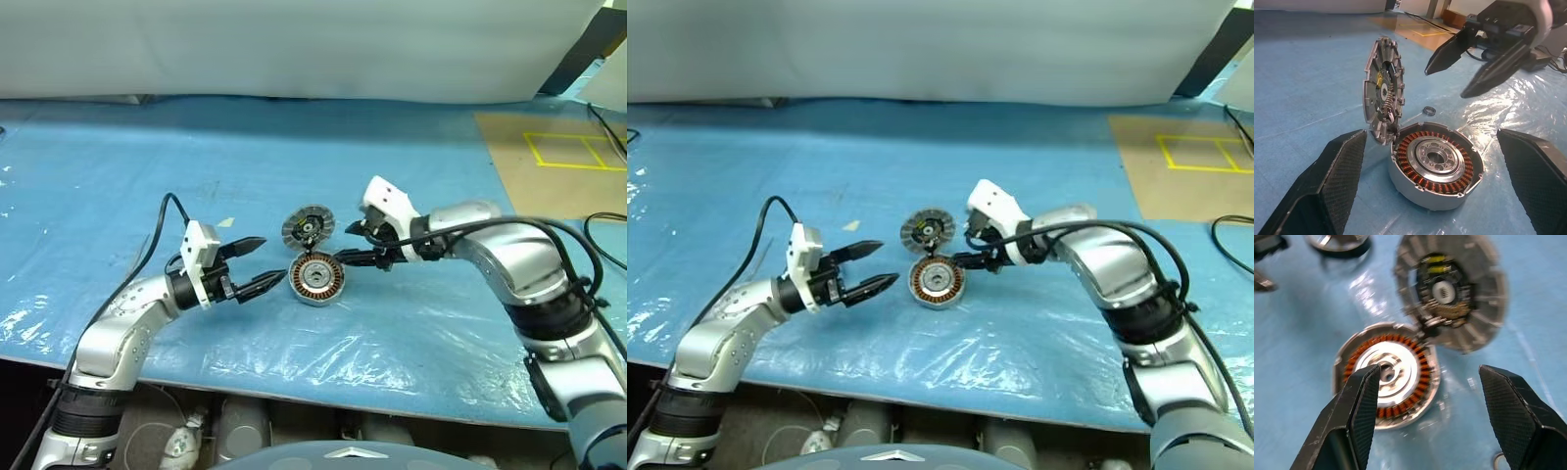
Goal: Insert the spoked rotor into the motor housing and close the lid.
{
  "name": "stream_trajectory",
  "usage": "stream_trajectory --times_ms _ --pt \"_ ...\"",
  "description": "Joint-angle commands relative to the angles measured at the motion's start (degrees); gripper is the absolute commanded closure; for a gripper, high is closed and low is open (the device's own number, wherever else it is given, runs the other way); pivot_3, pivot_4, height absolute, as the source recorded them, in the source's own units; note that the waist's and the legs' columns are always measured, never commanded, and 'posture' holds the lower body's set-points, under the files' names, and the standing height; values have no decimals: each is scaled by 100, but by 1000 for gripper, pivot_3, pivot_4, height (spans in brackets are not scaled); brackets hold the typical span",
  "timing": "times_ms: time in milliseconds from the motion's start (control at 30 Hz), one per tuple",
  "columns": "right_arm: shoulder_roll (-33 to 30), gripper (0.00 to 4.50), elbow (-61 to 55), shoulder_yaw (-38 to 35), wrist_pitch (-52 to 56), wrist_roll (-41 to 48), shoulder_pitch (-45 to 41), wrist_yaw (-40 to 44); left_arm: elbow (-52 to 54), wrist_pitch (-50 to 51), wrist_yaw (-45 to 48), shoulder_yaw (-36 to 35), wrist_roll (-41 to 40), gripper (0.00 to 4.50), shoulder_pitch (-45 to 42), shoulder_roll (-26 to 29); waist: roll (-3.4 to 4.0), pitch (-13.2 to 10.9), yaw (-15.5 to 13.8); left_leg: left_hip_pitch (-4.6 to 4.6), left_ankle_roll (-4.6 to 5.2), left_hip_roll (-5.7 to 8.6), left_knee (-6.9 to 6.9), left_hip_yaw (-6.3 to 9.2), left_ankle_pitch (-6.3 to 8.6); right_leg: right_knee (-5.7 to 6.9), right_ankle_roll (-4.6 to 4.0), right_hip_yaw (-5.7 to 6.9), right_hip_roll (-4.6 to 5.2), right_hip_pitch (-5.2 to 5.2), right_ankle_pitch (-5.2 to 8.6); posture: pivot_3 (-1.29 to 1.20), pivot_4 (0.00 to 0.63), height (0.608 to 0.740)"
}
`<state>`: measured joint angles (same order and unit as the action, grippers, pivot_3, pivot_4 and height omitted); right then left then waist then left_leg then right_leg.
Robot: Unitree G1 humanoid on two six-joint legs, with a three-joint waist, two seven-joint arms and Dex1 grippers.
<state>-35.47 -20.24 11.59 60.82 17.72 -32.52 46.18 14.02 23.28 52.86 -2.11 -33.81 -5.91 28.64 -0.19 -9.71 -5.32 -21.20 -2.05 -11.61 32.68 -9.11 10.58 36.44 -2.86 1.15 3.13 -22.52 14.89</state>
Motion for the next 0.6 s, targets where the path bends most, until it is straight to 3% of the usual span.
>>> stream_trajectory --times_ms 33,267,600 --pt "375 1150 376 -850 -262 15 452 -685 51 -33 74 -25 -17 0 -94 62 0 0 3 1 0 0 0 -12 0 -1 -1 -2 0 1 0 0 150 740" --pt "929 1150 956 -1645 -922 221 977 -1166 -221 -37 273 47 49 0 -372 154 0 0 24 1 2 -3 3 -65 0 1 -1 -21 -1 -16 1 0 150 740" --pt "948 1150 706 -935 -1463 -28 1696 -1095 -274 8 323 94 50 0 -436 99 1 0 53 -5 1 -2 -20 -73 0 -5 3 -28 -5 -33 -1 0 150 740"
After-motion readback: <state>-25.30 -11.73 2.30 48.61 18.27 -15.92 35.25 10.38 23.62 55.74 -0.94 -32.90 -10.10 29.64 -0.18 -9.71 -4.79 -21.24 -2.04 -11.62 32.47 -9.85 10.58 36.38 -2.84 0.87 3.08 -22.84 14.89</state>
